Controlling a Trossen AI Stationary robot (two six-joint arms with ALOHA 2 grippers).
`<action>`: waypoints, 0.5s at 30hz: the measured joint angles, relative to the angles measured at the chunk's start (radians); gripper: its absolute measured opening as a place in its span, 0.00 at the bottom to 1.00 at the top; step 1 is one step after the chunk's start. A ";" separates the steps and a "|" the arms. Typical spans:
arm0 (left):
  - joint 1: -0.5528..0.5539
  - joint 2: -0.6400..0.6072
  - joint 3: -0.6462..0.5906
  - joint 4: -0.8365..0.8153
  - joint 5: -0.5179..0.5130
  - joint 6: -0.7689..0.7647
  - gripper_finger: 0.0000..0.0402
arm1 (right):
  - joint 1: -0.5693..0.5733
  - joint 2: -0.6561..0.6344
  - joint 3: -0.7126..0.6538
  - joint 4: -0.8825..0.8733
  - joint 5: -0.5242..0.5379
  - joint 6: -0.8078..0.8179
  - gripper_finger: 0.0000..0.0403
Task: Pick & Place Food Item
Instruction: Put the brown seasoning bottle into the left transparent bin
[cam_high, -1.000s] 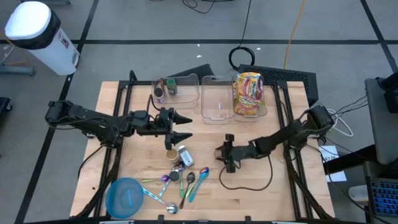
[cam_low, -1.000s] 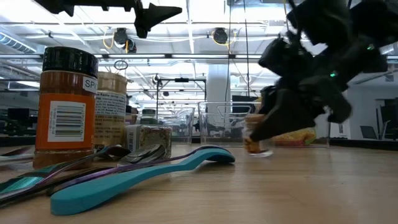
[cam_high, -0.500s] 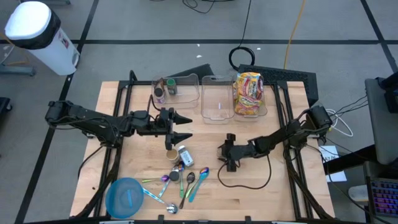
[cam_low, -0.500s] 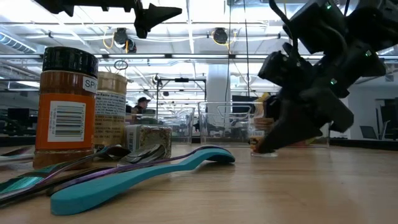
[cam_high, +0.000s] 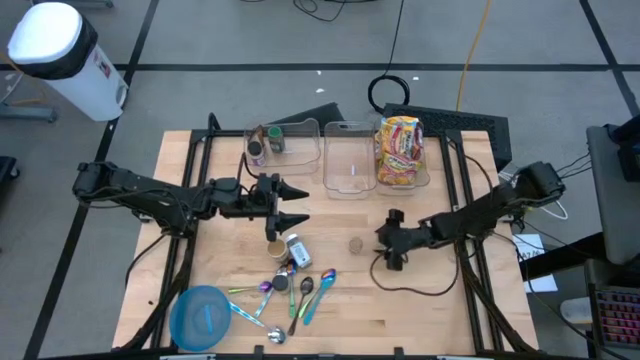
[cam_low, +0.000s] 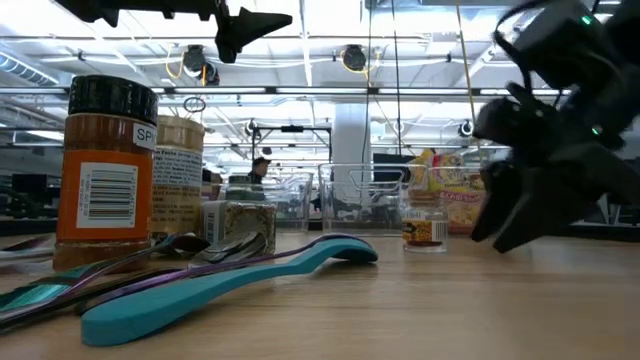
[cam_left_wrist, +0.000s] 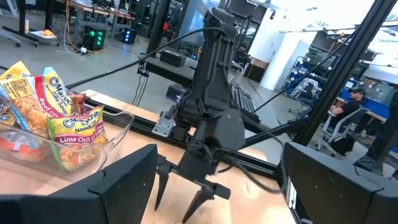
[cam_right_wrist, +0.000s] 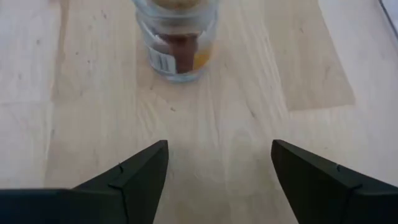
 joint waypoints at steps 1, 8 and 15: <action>0.000 0.000 0.000 -0.003 0.000 0.000 0.87 | 0.000 0.001 -0.046 0.093 0.000 0.014 0.69; 0.000 0.000 0.000 -0.003 0.000 0.002 0.88 | 0.000 0.094 -0.233 0.558 0.006 0.045 0.69; 0.000 0.000 0.000 0.005 -0.001 0.002 0.88 | 0.044 0.278 -0.146 0.613 0.095 0.005 0.69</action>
